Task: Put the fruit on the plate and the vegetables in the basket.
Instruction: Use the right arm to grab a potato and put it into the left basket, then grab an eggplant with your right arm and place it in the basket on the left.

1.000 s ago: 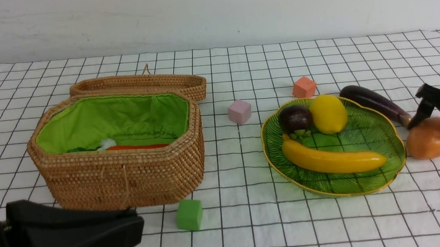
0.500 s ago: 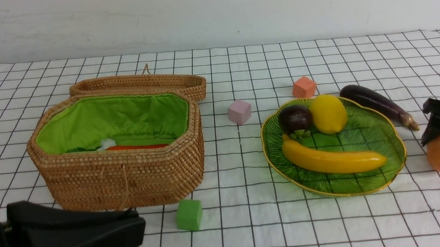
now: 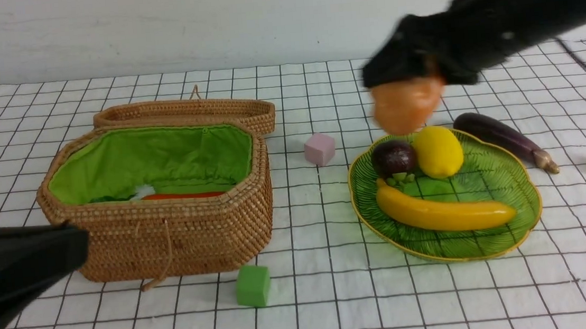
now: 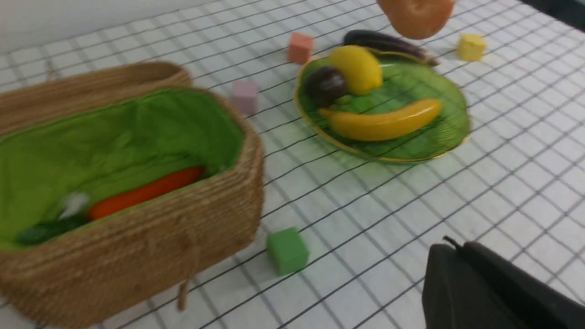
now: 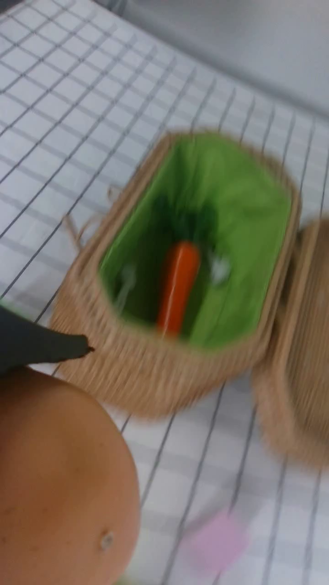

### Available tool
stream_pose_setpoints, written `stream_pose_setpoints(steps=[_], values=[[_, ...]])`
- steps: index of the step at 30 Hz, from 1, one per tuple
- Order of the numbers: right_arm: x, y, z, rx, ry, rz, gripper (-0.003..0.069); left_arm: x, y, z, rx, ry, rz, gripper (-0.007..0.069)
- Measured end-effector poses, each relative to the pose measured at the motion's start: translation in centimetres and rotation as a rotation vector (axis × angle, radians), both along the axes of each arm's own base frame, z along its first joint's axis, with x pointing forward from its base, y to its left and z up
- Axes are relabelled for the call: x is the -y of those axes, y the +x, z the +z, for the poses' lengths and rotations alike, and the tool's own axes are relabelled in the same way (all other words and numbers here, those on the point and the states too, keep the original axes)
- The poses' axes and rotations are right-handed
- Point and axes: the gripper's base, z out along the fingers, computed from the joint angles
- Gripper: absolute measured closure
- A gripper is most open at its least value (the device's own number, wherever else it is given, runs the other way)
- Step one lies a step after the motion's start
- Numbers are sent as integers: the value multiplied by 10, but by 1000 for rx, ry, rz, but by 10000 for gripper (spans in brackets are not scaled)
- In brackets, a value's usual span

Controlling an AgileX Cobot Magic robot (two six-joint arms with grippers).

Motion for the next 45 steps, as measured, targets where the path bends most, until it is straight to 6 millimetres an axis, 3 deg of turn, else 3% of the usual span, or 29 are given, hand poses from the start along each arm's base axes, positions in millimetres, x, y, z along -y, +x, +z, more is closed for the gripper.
stream_pose_setpoints(steps=[4,7,11,14,17,22,25,27,30,31,32,33,34,35,37,42,44,45], values=[[-87,4,-9,202,35,96,92,-9,3,-3,-39,16,116,630],[-131,14,-27,327,17,108,92,-10,3,-4,-46,13,135,630],[-173,24,-55,460,-45,133,92,-10,3,-4,-51,7,136,630],[-182,32,-69,490,-66,121,38,-10,3,-4,-51,7,136,630],[-183,34,-70,490,-64,117,-14,-10,3,-4,-50,7,135,630],[-169,25,-40,462,-25,176,4,-10,3,-4,-49,10,131,630],[-143,13,-6,377,9,249,60,-8,2,-3,-43,10,109,630],[-112,6,18,279,0,277,144,-5,1,-2,-31,14,60,630],[-52,4,43,153,-89,223,293,2,-2,-1,-12,9,-38,630],[-25,3,49,107,-177,172,376,6,-4,0,1,0,-90,630],[-16,4,49,82,-190,152,404,6,-5,0,0,1,-97,630],[23,8,51,18,-300,49,517,11,-8,2,19,-8,-166,630],[25,7,52,17,-309,38,517,12,-9,2,14,-18,-177,630],[70,15,47,-74,-424,-111,629,16,-12,4,30,-30,-235,630],[106,23,41,-129,-492,-233,663,20,-15,6,38,-50,-290,630],[180,40,3,-278,-611,-413,645,25,-20,8,53,-71,-369,630],[199,51,-19,-316,-611,-431,600,26,-20,9,69,-75,-384,630],[199,52,-21,-316,-611,-426,600,26,-20,9,69,-78,-384,630]])
